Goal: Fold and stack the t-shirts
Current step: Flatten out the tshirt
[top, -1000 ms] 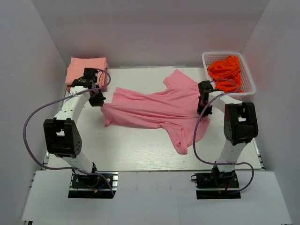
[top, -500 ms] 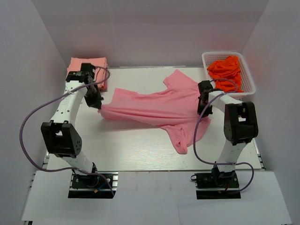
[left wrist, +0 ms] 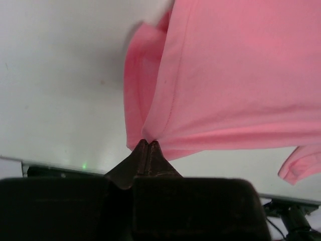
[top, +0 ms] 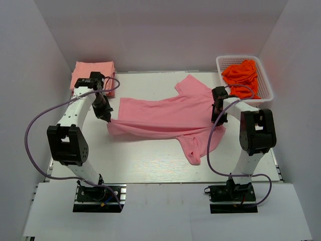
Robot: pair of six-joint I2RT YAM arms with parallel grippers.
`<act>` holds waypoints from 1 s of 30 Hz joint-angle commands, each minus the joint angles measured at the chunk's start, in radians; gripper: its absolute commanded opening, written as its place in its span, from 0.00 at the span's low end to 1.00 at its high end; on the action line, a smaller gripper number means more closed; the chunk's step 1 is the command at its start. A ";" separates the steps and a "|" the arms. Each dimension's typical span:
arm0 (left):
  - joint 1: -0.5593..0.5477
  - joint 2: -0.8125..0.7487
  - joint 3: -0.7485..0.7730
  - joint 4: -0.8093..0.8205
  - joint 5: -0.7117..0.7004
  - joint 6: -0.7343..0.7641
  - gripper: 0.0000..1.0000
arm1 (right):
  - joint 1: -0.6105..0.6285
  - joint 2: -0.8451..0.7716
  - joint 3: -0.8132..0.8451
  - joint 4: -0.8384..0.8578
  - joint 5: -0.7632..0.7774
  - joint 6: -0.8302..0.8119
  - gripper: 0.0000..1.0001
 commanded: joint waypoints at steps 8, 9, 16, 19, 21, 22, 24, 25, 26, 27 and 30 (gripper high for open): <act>0.006 0.215 0.070 0.309 -0.039 0.004 0.00 | -0.010 -0.006 0.013 -0.032 0.031 -0.009 0.00; 0.006 0.227 0.070 0.338 -0.022 0.004 0.00 | -0.007 -0.006 0.015 -0.037 0.031 -0.009 0.00; 0.006 0.246 0.114 0.575 0.147 -0.005 0.00 | -0.013 -0.006 -0.005 0.003 0.040 -0.001 0.00; 0.006 0.237 0.163 0.587 0.227 0.024 0.00 | -0.009 -0.009 -0.014 0.020 0.054 -0.018 0.00; 0.006 0.227 0.200 0.532 0.236 0.038 0.00 | -0.010 -0.023 -0.031 0.034 0.049 -0.036 0.00; -0.003 0.217 0.211 0.506 0.236 0.048 0.00 | -0.009 -0.025 -0.037 0.040 0.036 -0.041 0.00; -0.003 0.187 0.229 0.432 0.236 0.049 0.00 | -0.010 -0.041 -0.055 0.043 0.037 -0.049 0.00; -0.003 0.178 0.229 0.405 0.236 0.049 0.00 | -0.012 -0.049 -0.080 0.048 0.028 -0.055 0.00; -0.003 0.169 0.264 0.369 0.236 0.049 0.00 | -0.009 -0.054 -0.085 0.055 0.019 -0.061 0.00; -0.003 0.169 0.290 0.284 0.221 0.049 0.00 | -0.010 -0.061 -0.094 0.052 0.015 -0.065 0.00; -0.003 0.169 0.393 0.158 0.189 0.061 0.00 | -0.012 -0.077 -0.121 0.062 0.005 -0.065 0.00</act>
